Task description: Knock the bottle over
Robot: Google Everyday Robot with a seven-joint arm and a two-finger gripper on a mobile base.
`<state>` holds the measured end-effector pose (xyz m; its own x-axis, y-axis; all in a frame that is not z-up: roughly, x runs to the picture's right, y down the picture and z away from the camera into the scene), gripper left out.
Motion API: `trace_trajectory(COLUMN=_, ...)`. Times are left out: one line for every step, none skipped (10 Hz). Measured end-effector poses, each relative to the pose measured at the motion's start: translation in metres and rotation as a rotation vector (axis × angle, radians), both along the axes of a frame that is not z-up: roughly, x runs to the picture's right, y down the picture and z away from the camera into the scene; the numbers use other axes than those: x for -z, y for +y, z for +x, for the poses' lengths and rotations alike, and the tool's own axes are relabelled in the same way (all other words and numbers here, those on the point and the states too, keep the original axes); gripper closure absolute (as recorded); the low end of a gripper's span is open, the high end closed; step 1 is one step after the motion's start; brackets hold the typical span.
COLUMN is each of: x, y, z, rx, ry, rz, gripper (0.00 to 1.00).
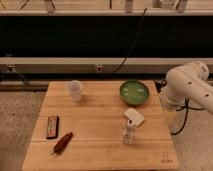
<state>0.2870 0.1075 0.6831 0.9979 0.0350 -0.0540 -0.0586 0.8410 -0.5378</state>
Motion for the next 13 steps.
trace_trajectory(x=0.000, y=0.000, z=0.000, rx=0.000, ry=0.000, rz=0.000, gripper=0.20)
trace_trajectory(x=0.000, y=0.000, z=0.000, rx=0.000, ry=0.000, rz=0.000, gripper=0.20)
trace_trajectory(x=0.000, y=0.000, z=0.000, rx=0.000, ry=0.000, rz=0.000, gripper=0.20)
trace_trajectory(x=0.000, y=0.000, z=0.000, rx=0.000, ry=0.000, rz=0.000, gripper=0.20)
trace_trajectory(x=0.000, y=0.000, z=0.000, rx=0.000, ry=0.000, rz=0.000, gripper=0.20)
trace_trajectory(x=0.000, y=0.000, z=0.000, rx=0.000, ry=0.000, rz=0.000, gripper=0.20)
trace_trajectory(x=0.000, y=0.000, z=0.000, rx=0.000, ry=0.000, rz=0.000, gripper=0.20)
trace_trajectory(x=0.000, y=0.000, z=0.000, rx=0.000, ry=0.000, rz=0.000, gripper=0.20)
trace_trajectory(x=0.000, y=0.001, z=0.000, rx=0.001, ry=0.000, rz=-0.001, gripper=0.20)
trace_trajectory(x=0.000, y=0.005, z=-0.002, rx=0.004, ry=0.000, rz=-0.005, gripper=0.20)
trace_trajectory(x=0.001, y=0.013, z=-0.006, rx=0.011, ry=-0.002, rz=-0.010, gripper=0.20)
trace_trajectory(x=0.002, y=0.024, z=-0.010, rx=0.015, ry=-0.002, rz=-0.015, gripper=0.20)
trace_trajectory(x=0.004, y=0.026, z=-0.010, rx=0.016, ry=-0.001, rz=-0.017, gripper=0.20)
